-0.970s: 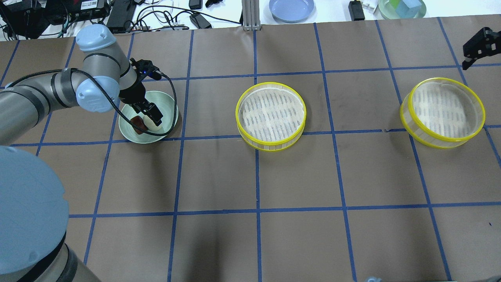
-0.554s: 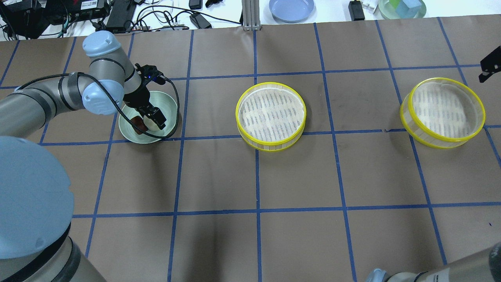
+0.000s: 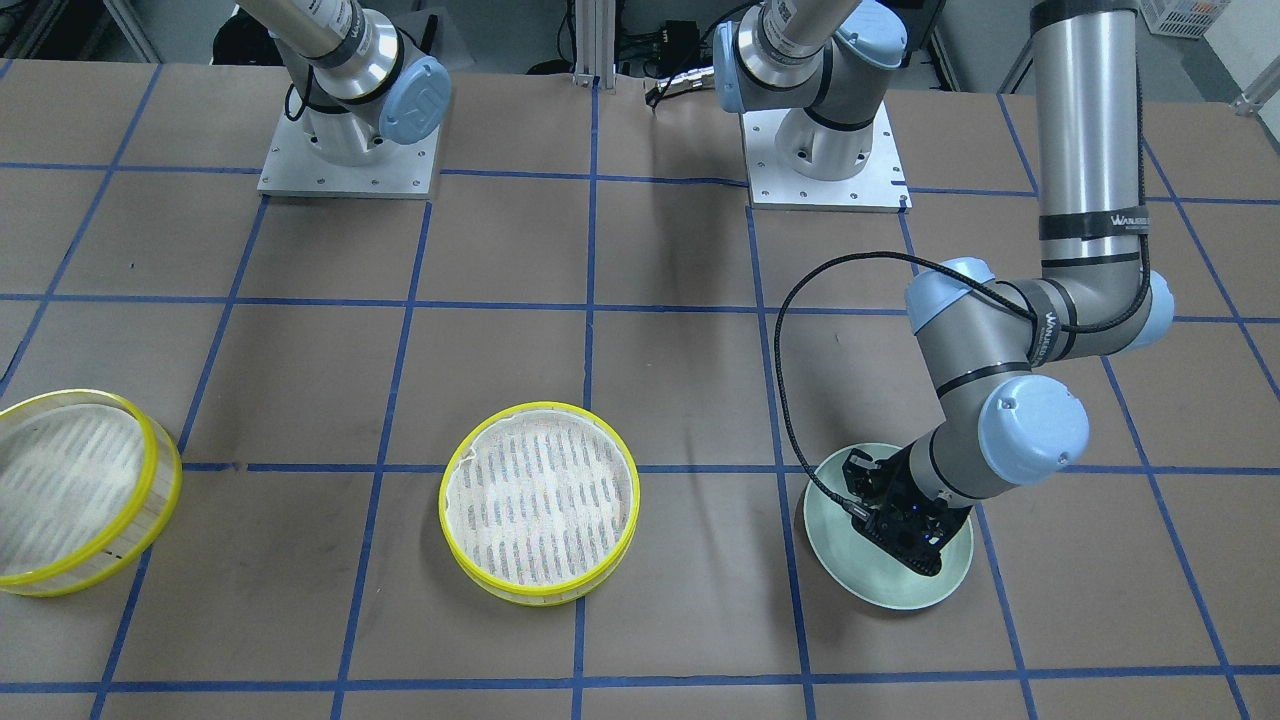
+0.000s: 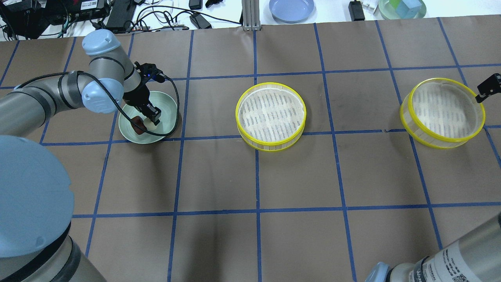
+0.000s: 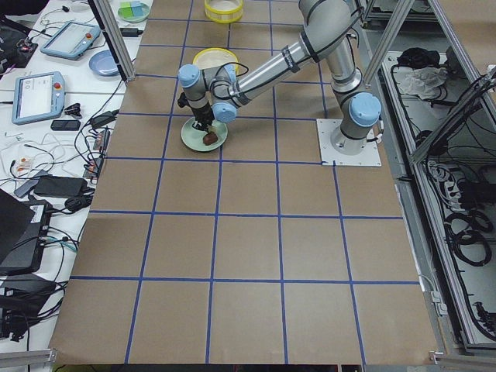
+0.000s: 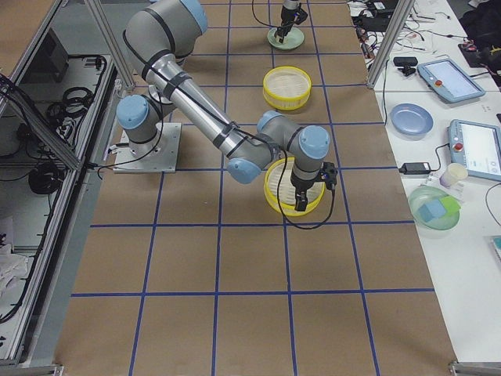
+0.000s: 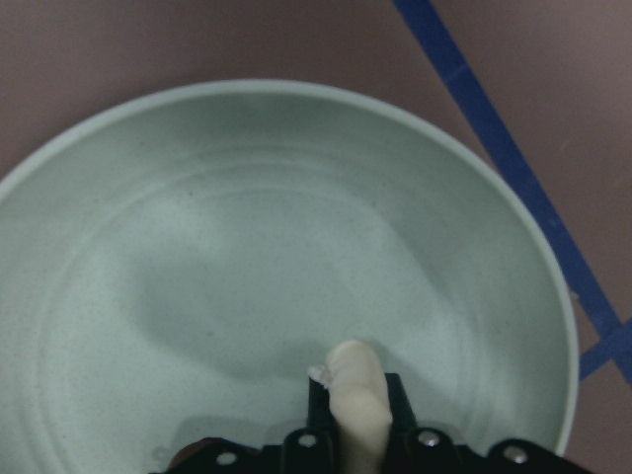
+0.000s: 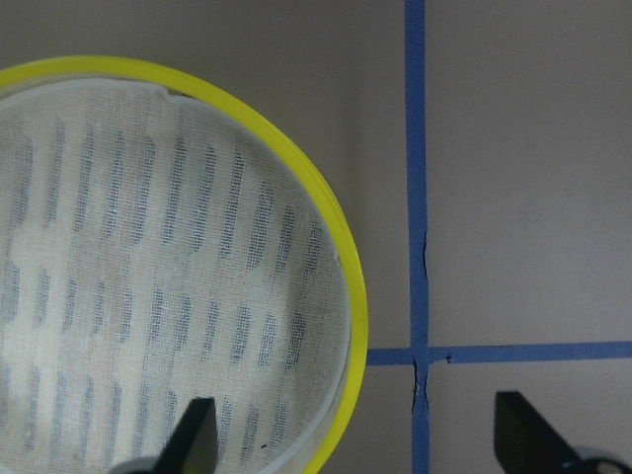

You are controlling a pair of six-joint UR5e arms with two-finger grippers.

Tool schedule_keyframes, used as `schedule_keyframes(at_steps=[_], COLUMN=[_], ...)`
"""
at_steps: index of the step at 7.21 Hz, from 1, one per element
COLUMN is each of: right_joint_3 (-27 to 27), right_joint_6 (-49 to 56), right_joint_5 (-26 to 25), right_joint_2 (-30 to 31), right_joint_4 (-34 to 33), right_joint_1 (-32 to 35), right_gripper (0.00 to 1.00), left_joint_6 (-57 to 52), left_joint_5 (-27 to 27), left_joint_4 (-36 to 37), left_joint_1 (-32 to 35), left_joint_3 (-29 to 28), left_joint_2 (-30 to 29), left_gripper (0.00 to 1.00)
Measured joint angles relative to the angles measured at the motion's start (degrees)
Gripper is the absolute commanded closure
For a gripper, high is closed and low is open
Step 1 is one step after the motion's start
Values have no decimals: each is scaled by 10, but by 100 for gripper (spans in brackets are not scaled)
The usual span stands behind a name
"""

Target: Stack buns with steamer

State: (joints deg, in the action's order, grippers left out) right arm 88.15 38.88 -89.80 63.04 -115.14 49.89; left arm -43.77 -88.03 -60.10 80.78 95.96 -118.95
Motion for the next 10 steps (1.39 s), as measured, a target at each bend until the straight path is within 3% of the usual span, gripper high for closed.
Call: schedule_keyframes(at_steps=[3, 4, 6, 9, 10], right_joint_3=[0, 0, 1, 1, 1], right_joint_6=[11, 15, 18, 24, 26], right_joint_5=[11, 20, 23, 19, 19], right_joint_2=[-17, -27, -46, -51, -51], right_joint_4=[-11, -22, -29, -28, -28], right_joint_1=[-8, -8, -8, -8, -8], right_gripper=[2, 15, 31, 48, 70], left_joint_6=[147, 238, 384, 512, 520], left_joint_5=[21, 42, 75, 177, 200], left_joint_4=[13, 24, 47, 132, 145], left_joint_1=[32, 59, 112, 168, 183], left_joint_3=[-16, -22, -31, -27, -26], left_joint_2=[42, 55, 68, 44, 32], left_gripper=[100, 100, 100, 100, 68])
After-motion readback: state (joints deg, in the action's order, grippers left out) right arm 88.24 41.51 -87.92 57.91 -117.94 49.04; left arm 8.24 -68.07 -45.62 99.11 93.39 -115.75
